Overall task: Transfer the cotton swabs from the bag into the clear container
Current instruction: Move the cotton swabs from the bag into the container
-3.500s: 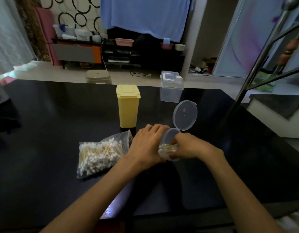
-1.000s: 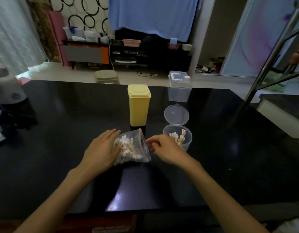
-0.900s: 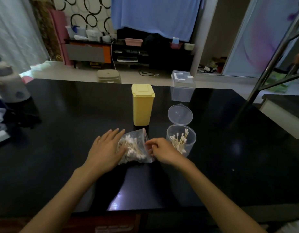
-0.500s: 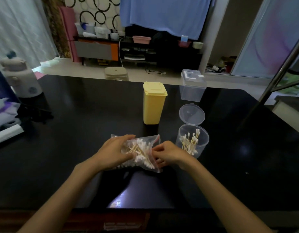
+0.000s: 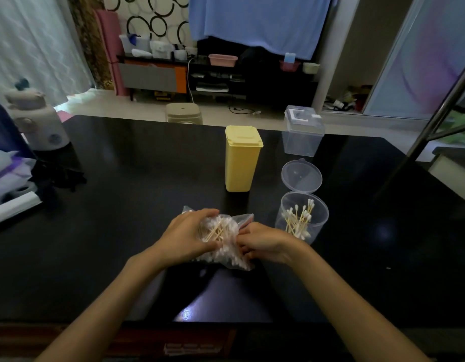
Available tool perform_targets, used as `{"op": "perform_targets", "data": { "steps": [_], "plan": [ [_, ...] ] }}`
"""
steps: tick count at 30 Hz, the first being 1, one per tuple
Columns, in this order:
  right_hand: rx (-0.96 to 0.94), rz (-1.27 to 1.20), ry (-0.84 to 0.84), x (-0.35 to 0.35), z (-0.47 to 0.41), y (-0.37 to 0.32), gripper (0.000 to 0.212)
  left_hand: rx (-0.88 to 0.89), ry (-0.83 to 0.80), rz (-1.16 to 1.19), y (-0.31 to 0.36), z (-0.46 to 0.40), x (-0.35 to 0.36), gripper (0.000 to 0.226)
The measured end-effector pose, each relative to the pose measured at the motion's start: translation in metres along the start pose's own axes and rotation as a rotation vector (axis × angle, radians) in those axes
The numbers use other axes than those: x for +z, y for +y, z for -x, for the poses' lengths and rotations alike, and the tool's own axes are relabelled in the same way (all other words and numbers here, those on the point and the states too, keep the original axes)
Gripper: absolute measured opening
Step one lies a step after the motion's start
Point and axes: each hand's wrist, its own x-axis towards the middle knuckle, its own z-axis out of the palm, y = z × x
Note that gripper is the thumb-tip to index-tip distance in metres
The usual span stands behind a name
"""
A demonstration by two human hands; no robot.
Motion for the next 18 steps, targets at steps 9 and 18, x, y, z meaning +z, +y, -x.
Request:
{"op": "perform_targets", "data": {
  "steps": [9, 18],
  "plan": [
    [-0.125, 0.259, 0.036, 0.004, 0.004, -0.004, 0.031, -0.083, 0.048, 0.035, 0.003, -0.002, 0.002, 0.087],
    [-0.014, 0.241, 0.070, -0.009, 0.010, -0.002, 0.027, -0.104, 0.012, -0.005, 0.007, -0.002, 0.000, 0.101]
  ]
}}
